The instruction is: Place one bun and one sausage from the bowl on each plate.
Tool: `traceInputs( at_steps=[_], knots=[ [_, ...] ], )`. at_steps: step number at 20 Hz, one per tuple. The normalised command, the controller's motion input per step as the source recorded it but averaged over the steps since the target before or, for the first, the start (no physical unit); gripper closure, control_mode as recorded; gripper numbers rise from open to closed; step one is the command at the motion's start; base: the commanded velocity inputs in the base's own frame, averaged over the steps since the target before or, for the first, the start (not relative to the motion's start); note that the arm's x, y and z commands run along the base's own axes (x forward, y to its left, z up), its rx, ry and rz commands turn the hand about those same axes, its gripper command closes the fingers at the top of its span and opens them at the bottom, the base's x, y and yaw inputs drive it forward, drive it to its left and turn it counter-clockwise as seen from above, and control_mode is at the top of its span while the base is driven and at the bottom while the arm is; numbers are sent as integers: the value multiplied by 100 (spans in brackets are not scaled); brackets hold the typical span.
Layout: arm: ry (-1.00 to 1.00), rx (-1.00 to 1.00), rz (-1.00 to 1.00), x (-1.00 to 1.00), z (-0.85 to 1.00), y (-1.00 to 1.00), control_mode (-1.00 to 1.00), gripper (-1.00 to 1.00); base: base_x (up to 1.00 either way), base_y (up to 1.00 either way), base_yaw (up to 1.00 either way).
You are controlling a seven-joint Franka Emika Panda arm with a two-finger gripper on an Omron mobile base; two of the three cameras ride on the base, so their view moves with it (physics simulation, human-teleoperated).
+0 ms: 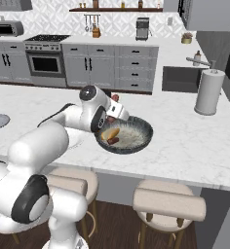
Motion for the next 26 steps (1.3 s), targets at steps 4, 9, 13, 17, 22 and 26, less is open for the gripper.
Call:
traceInputs(
  at_steps=[4,9,13,17,22,26],
  knots=[
    [3,26,-12,-56,0,94,-100,100,0,0,0],
    [4,22,-5,-40,17,81,-100,100,0,0,0],
    [10,15,0,-17,-4,70,-100,100,0,0,0],
    [21,25,6,18,-34,47,-100,100,0,0,0],
    [16,7,0,41,-50,44,-100,100,0,0,0],
    [9,-1,0,30,-36,45,-100,100,0,0,0]
  ],
)
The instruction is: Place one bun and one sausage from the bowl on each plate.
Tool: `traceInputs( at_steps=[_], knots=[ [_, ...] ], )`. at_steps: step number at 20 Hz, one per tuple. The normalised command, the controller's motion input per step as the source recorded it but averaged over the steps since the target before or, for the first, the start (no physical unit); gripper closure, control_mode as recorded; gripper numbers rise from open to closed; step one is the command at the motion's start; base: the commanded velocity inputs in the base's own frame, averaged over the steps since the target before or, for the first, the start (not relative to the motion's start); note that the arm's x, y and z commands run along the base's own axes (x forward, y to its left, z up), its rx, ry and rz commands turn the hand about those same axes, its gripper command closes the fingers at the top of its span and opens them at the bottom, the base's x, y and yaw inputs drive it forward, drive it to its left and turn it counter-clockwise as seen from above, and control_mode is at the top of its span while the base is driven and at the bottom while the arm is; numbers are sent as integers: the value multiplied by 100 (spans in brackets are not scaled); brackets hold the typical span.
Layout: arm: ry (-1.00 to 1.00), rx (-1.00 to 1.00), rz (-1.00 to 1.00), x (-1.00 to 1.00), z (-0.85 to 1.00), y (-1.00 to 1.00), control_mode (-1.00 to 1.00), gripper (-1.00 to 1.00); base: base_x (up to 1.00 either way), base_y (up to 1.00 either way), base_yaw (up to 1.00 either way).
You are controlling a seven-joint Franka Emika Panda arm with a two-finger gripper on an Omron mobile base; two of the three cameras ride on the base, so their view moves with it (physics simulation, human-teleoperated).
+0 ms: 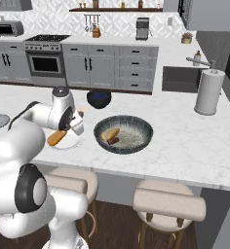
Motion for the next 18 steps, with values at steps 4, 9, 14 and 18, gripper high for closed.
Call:
traceInputs(
  at_steps=[4,9,14,18],
  knots=[
    [0,0,2,24,-63,27,-100,100,0,0,0],
    [0,0,5,22,-53,1,-100,100,0,0,0],
    [0,-2,4,17,-36,18,-100,100,0,0,0],
    [0,-2,3,23,-27,21,-100,100,0,0,0]
  ],
)
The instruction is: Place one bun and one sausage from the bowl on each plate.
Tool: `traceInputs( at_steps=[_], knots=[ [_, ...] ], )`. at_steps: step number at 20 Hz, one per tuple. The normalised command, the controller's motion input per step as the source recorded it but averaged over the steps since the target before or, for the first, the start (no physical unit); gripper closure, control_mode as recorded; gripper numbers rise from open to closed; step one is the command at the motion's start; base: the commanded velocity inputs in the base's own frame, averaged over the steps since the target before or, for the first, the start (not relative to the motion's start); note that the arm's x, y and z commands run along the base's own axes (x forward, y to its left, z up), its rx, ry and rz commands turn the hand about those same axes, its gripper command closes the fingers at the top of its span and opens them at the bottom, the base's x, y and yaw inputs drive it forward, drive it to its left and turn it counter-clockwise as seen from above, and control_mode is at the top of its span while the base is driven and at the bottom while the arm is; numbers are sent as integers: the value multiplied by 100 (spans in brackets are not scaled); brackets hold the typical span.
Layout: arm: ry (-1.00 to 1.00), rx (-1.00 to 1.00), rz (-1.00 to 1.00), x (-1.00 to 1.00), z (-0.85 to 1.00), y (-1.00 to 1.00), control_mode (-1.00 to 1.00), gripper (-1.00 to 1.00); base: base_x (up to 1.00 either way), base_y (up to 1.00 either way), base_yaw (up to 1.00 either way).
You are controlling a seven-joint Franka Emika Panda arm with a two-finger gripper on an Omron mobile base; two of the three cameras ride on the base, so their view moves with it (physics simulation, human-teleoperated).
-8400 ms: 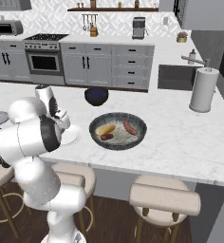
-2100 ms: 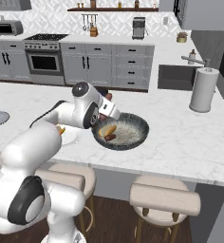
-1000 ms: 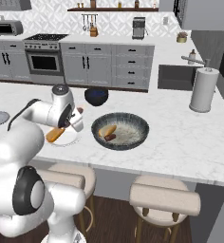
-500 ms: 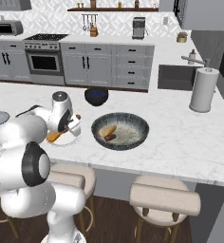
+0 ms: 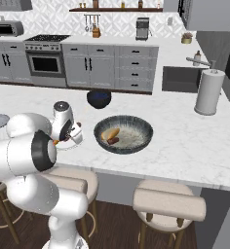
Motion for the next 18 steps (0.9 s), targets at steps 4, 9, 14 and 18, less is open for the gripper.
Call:
traceInputs(
  at_steps=[4,9,14,18],
  knots=[
    [0,-1,5,21,-31,23,-100,100,0,0,0],
    [1,0,8,3,-31,2,-100,100,0,0,0],
    [0,0,8,2,-21,0,-100,100,0,0,0],
    [0,0,6,8,-16,1,-100,100,0,0,0]
  ],
)
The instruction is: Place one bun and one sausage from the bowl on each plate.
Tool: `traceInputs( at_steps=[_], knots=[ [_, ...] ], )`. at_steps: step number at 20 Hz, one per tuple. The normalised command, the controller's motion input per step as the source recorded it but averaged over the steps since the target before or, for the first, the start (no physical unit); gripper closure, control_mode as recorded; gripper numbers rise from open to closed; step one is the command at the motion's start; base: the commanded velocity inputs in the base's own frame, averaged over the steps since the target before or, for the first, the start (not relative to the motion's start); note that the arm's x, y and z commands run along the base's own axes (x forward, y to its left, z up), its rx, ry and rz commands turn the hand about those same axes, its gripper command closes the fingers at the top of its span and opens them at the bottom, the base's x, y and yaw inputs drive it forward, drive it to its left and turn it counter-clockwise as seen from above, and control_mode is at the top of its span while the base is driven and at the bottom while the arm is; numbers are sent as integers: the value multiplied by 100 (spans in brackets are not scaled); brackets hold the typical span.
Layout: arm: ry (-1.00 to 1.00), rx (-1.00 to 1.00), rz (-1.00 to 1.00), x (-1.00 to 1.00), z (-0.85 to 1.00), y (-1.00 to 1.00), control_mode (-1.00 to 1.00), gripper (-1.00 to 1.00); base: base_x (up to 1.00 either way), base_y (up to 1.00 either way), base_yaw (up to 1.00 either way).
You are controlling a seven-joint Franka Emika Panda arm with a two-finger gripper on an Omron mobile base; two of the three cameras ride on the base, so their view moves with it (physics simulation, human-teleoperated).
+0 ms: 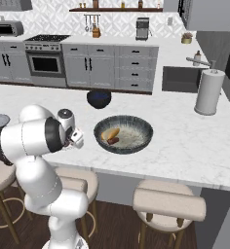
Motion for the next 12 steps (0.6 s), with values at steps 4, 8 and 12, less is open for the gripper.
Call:
traceInputs(
  at_steps=[4,8,12],
  knots=[
    [0,0,3,16,-14,12,-100,100,0,0,0],
    [0,0,2,20,-21,18,-100,100,0,0,0],
    [0,0,2,24,-18,9,-100,100,0,0,0]
  ],
)
